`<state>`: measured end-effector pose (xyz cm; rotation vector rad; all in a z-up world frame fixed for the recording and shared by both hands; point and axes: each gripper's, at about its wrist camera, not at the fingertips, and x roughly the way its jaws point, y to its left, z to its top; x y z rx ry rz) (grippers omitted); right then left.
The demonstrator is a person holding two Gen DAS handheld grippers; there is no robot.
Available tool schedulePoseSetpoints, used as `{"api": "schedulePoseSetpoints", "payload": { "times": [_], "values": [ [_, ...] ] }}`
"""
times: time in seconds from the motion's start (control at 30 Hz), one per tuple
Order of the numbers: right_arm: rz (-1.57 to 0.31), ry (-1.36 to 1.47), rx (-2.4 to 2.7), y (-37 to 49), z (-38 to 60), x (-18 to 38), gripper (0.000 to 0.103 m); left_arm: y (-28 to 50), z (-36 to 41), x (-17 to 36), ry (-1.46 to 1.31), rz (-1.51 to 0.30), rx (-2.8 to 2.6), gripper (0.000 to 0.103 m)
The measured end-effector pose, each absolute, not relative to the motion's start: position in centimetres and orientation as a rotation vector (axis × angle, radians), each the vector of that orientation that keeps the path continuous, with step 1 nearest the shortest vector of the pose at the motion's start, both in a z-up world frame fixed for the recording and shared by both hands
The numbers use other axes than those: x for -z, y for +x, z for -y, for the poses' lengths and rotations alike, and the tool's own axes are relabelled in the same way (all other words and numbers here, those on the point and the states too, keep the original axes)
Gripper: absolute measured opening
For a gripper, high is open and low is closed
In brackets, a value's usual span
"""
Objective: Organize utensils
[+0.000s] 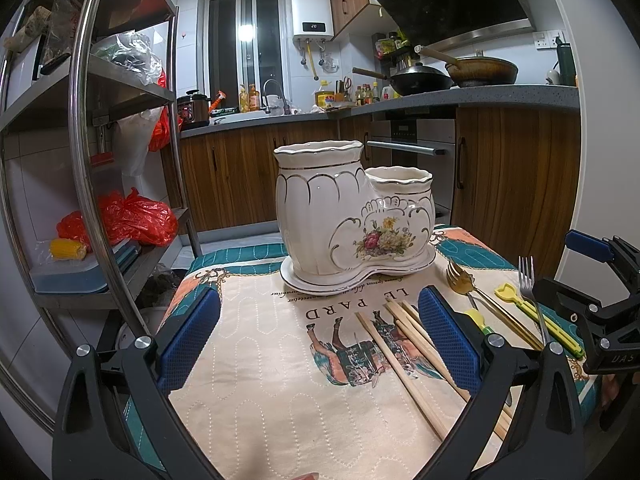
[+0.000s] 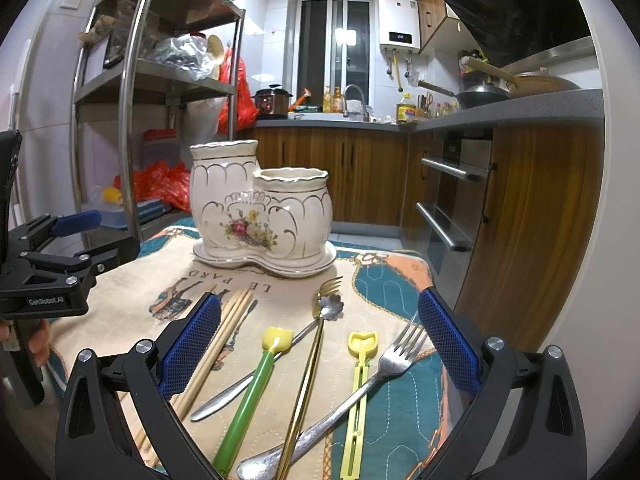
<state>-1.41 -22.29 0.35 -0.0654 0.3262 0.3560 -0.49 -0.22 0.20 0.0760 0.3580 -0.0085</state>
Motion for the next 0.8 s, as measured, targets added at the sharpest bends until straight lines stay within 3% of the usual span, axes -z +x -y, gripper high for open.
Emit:
{"api": "schedulePoseSetpoints", "payload": {
  "times": [0.8],
  "values": [
    [-0.341, 0.04, -0.292, -0.7, 24.0, 0.2, 0.098, 0.3, 1.1, 0.5, 0.097, -0.454, 0.084, 0.098]
  ]
}}
